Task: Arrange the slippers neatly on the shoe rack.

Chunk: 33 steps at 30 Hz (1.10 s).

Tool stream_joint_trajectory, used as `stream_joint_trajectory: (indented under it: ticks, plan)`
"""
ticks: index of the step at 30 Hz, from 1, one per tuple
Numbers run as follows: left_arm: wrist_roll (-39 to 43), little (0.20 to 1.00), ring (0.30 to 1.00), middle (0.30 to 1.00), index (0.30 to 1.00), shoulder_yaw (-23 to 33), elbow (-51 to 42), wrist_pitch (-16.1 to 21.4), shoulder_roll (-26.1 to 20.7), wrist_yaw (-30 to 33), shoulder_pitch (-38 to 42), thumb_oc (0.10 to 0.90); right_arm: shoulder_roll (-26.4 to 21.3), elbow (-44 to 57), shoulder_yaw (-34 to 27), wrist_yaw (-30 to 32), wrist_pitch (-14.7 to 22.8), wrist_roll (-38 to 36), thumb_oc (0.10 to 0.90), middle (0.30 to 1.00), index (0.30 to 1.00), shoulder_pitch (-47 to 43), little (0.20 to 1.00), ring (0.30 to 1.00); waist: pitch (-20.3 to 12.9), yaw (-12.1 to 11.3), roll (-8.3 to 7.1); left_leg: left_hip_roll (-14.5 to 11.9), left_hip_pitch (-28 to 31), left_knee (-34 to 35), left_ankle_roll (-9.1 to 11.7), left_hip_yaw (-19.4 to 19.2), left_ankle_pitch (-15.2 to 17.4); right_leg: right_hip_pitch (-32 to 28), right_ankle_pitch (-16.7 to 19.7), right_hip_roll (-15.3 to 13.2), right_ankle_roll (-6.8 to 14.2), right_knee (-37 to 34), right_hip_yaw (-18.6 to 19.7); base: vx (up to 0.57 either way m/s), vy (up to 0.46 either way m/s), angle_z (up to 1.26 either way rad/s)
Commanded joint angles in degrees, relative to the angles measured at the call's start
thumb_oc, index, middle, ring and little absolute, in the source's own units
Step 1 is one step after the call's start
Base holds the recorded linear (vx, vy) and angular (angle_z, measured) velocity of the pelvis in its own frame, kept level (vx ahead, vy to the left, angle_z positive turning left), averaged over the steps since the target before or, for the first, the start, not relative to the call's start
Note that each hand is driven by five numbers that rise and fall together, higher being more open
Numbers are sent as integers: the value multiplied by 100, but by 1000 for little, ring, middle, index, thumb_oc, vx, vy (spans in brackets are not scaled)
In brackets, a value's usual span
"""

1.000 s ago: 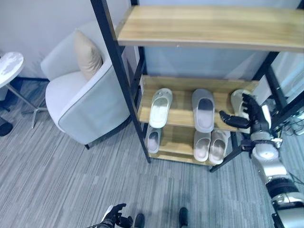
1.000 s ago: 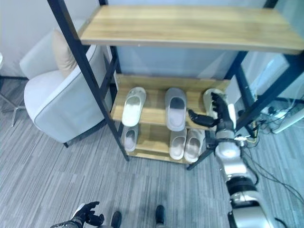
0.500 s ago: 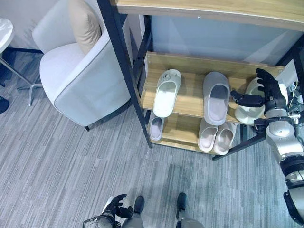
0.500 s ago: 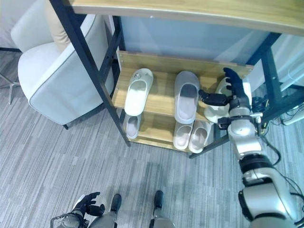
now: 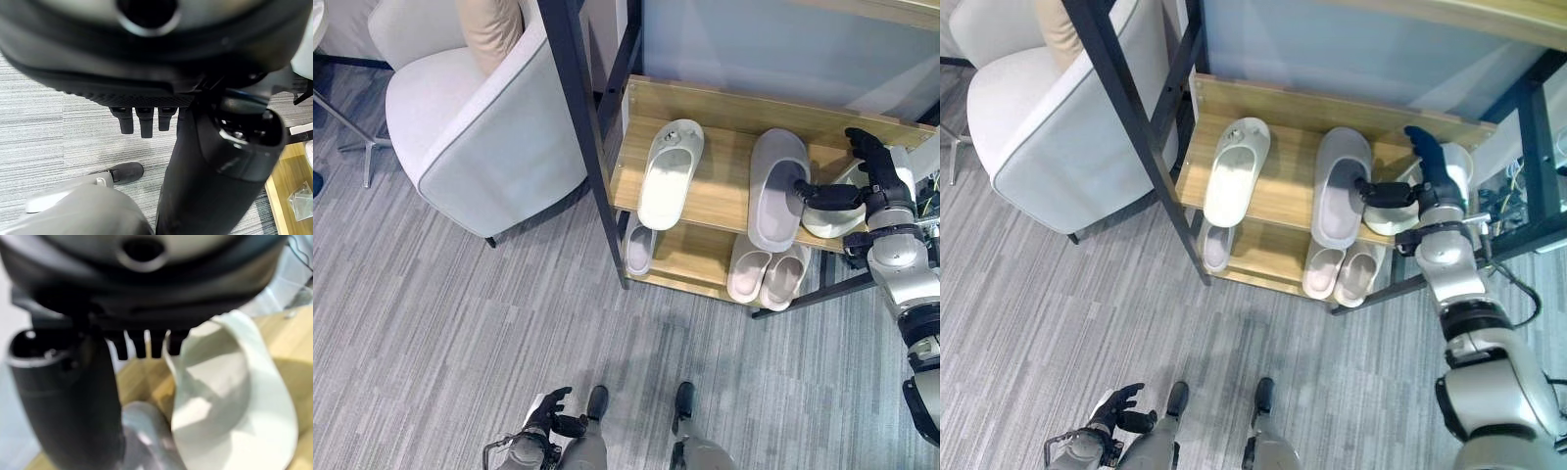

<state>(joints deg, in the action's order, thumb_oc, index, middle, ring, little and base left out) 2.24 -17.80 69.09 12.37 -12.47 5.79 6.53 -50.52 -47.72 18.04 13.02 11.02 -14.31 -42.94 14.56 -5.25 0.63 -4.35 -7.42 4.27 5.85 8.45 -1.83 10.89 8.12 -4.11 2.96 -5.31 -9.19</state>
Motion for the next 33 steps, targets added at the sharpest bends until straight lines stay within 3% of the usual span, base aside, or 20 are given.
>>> stream_joint_trajectory:
  ticks: [1,11,18,29,33]
  plan:
    - [-88,900,900,900,900,-553,602,-200,107,-6,-292,800,-178,550,-442,245,242,160,800,900,900,190,900,900,-206,-1,-309,323,-134,67,-170,-335,0,-499,-835,-121,464,31,116,0,0,0]
    - [-312,900,900,900,900,-367,587,-267,57,-150,-413,800,-5,1098,-941,-17,165,549,800,900,900,1394,900,900,-365,121,-331,313,229,73,-223,-416,145,-761,-900,-131,457,31,188,-1,-1,0]
    - [-363,900,900,900,900,-321,598,-284,30,-222,-492,800,74,1198,-1008,-81,156,606,800,900,900,1594,900,900,-419,147,-302,303,321,73,-240,-461,174,-840,-920,-122,453,31,235,-16,-2,-3]
    - [-568,900,900,900,900,-150,621,-276,17,-181,-558,800,467,2426,-1722,378,465,1095,800,900,900,2177,900,900,-571,116,-273,299,513,73,-253,-426,241,-1041,-982,-104,440,31,192,-2,-1,-3]
    - [-593,900,900,900,900,-116,631,-280,1,-164,-567,800,761,2701,-1764,201,544,735,800,900,900,2335,900,900,-603,96,-291,307,521,73,-253,-410,244,-1062,-987,-106,432,31,177,0,1,1]
